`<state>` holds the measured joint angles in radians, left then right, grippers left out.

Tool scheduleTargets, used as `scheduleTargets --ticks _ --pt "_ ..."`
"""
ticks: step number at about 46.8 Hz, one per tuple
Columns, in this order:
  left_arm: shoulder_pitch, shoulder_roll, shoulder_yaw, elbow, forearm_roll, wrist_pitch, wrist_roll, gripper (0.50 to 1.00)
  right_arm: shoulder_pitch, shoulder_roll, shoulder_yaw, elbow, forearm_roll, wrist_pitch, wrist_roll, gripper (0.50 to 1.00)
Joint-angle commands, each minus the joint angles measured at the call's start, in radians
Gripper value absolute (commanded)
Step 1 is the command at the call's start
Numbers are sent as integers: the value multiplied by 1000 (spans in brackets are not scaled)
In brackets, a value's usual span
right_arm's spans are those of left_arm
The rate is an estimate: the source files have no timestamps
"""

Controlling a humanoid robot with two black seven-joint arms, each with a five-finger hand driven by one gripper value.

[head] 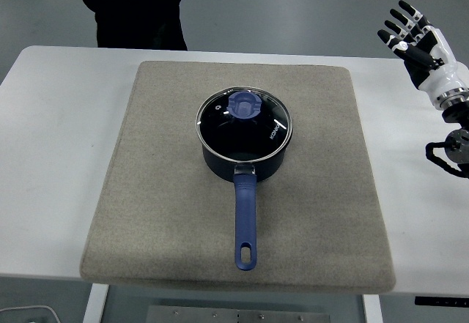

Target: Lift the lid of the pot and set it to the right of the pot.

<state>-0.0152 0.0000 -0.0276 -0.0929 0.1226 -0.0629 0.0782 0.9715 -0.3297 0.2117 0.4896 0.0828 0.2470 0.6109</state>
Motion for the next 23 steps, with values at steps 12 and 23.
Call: scheduleTargets --ticks 12,23 --pt "-2 0 0 -1 0 8 0 1000 12 3 2 1 0 -15 0 907" --pt "0 0 0 2 0 8 0 1000 12 3 2 1 6 -15 0 907"
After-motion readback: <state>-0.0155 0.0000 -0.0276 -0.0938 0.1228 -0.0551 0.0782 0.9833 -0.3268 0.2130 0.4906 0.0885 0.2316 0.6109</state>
